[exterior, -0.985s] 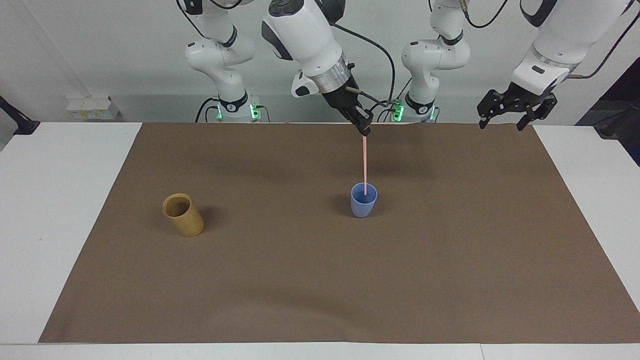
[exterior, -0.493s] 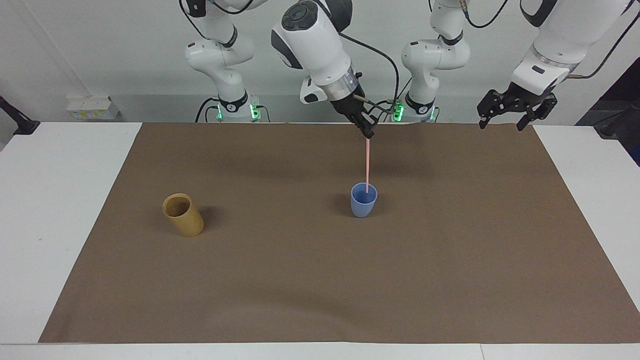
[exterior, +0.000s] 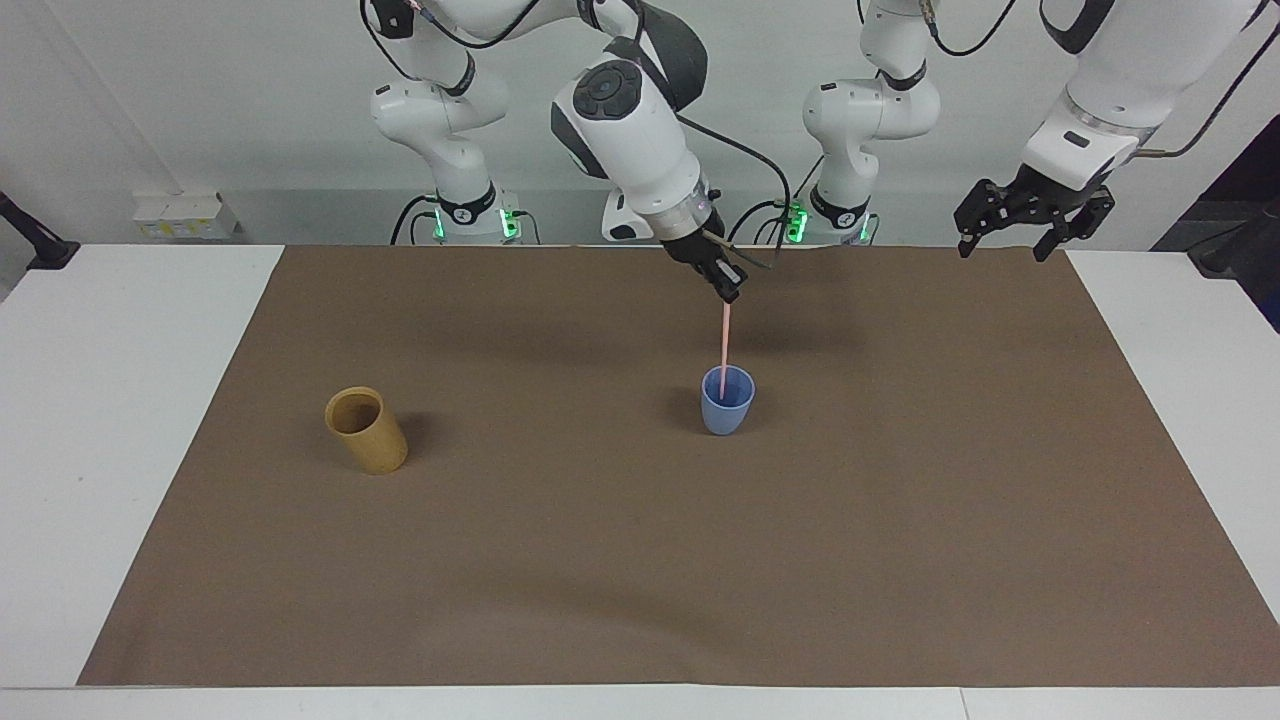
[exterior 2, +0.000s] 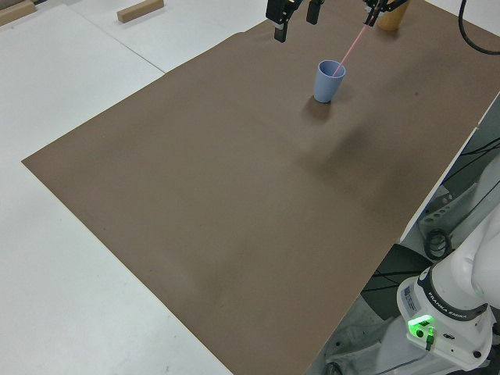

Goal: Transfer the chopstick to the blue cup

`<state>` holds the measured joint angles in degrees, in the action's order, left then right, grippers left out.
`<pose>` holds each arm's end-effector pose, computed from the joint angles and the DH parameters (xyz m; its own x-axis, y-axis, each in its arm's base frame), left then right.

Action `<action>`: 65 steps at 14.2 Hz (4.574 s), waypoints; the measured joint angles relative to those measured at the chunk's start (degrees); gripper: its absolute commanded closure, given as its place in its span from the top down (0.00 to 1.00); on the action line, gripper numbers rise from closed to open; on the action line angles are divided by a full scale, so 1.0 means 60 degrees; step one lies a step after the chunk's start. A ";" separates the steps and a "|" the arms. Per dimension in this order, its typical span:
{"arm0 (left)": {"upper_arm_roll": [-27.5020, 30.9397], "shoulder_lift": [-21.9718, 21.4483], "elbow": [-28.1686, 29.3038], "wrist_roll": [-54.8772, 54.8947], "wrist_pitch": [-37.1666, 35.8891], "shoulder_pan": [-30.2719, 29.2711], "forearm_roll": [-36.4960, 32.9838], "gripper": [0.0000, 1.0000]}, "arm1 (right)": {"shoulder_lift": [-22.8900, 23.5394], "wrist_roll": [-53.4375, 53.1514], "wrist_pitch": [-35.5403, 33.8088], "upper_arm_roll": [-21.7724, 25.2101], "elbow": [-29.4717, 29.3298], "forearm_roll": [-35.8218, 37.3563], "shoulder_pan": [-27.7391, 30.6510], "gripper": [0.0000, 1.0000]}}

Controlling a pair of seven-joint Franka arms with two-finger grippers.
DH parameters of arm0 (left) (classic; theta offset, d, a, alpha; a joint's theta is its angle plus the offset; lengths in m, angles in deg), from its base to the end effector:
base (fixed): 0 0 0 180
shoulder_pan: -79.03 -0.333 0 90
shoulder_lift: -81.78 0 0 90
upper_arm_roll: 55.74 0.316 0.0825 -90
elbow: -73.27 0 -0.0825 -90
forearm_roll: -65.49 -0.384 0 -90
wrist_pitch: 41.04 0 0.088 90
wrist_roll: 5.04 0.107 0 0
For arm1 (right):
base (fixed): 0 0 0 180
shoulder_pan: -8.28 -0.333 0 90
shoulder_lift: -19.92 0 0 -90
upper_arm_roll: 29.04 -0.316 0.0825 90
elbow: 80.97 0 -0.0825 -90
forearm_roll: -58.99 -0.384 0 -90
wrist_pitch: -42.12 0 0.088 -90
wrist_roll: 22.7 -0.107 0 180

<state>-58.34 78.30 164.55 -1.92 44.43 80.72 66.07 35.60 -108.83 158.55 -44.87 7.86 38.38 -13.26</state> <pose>0.5257 -0.0414 0.6401 0.9908 -0.1295 -0.0403 -0.1292 -0.9916 0.0096 0.5285 0.4029 0.5231 0.5345 -0.7462 -0.3969 -0.8440 -0.4961 -0.2038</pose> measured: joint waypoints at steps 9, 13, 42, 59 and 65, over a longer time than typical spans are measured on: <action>0.0000 0.0000 0.0000 0.0000 0.0000 0.0000 0.0000 1.00 | 0.0076 0.0086 0.0338 0.0014 0.0130 0.0001 0.0007 0.34; 0.0000 0.0000 0.0000 0.0000 0.0000 0.0000 0.0000 1.00 | 0.0078 0.0126 0.0337 0.0014 0.0054 0.0333 0.0007 0.73; 0.0000 0.0000 0.0000 0.0000 0.0000 0.0000 0.0000 1.00 | -0.2754 0.9973 -0.3226 0.0227 0.0424 0.3383 0.3886 1.00; 0.0000 0.0000 0.0000 0.0000 0.0000 0.0000 0.0000 1.00 | -0.2813 1.2171 -0.4379 0.0418 -0.0254 0.3383 0.4920 1.00; 0.0000 0.0000 0.0000 0.0000 0.0000 0.0000 0.0000 1.00 | -0.2814 1.2171 -0.4397 0.0947 -0.0267 0.3383 0.4320 1.00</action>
<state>-58.34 78.30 164.55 -1.92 44.43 80.72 66.07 18.71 -35.81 132.17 -39.19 6.25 58.68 12.66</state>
